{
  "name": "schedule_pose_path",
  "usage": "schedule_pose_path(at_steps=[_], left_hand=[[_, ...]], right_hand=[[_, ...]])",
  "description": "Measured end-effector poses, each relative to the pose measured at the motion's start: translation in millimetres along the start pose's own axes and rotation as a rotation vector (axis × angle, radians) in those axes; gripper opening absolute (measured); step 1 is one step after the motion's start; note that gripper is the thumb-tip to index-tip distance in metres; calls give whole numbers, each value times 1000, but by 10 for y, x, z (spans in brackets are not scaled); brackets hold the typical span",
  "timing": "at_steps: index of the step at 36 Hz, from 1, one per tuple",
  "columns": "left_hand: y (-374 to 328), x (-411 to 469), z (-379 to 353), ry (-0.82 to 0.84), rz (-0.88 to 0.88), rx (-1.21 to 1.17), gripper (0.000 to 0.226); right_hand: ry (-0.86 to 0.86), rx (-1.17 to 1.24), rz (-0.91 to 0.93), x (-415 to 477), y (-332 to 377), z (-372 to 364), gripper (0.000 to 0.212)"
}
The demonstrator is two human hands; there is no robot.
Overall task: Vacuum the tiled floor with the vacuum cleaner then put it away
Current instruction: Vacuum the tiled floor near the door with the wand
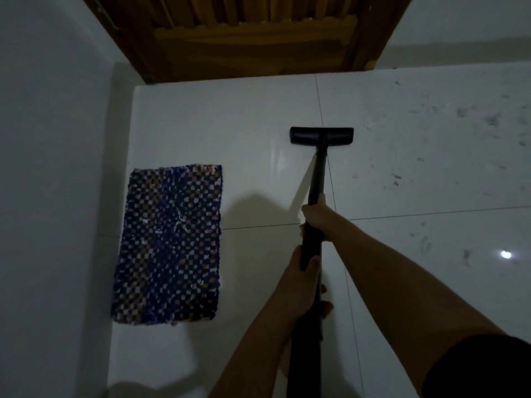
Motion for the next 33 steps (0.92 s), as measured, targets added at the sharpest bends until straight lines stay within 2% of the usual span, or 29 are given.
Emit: schedule_pose_path(at_steps=[7,17,26,33], left_hand=[[272,-273,-88,-12,4,-36,38],[1125,-1008,-215,-105,9,-32,39],[1977,-1589,-432,-174,-7,135,50],[2425,-1976,-518,-206,35,158,44]], right_hand=[[20,-15,-9,-248,-267,-54,72],[141,-66,-1,-905,-1139,-309,76],[201,-82,-35,-1477,-2059,-444,76],[209,-49,-83,-1884,-2565,-470,76]])
Point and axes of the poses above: each hand's wrist, its own x-axis towards the middle knuckle, its own z-axis out of the back of the hand, y = z × x, the point moved 1 cm from there along x, towards the middle knuckle, and after that the axes turned 15 degrees about -x, right-handed, at the moved point
